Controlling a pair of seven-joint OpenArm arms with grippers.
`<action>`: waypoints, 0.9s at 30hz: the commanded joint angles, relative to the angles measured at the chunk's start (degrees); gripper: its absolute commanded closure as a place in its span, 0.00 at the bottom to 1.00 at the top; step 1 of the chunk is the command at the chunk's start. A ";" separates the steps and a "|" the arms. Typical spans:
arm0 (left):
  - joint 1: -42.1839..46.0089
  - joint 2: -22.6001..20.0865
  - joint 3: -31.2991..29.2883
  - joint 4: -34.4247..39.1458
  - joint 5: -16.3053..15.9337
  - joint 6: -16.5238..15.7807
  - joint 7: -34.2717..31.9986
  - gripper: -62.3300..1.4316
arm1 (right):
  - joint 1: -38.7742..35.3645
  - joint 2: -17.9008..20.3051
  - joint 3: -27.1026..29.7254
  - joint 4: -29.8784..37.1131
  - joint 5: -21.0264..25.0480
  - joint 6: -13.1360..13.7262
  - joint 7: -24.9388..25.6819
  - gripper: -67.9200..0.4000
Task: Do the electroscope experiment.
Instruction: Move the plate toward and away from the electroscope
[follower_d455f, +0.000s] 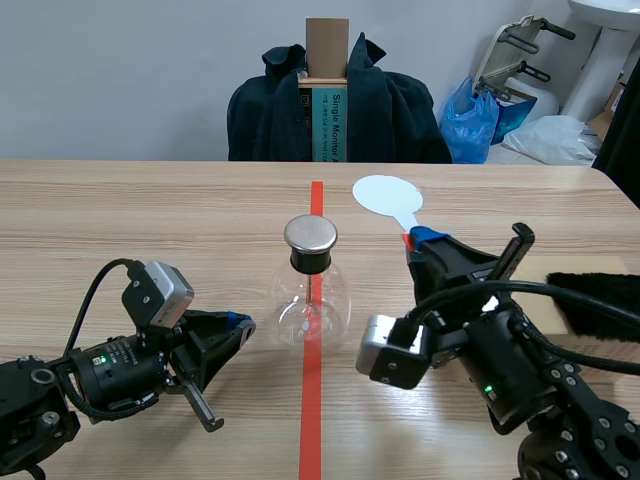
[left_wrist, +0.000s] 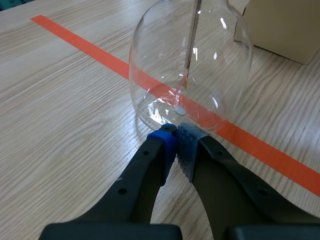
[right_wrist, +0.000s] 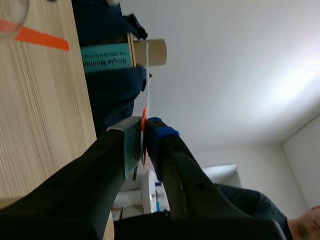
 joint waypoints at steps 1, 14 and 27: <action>-0.48 0.28 -0.20 0.76 -0.52 0.13 -0.74 0.93 | 0.70 0.61 -0.20 0.66 0.22 -0.79 -0.92 0.98; -0.48 0.28 -0.20 0.76 -0.52 0.13 -0.74 0.93 | 0.72 0.61 -0.20 0.66 0.22 -0.79 0.85 0.98; -0.48 0.28 -0.20 0.76 -0.52 0.13 -0.74 0.93 | 0.72 0.61 -0.20 0.66 0.22 -0.79 14.03 0.98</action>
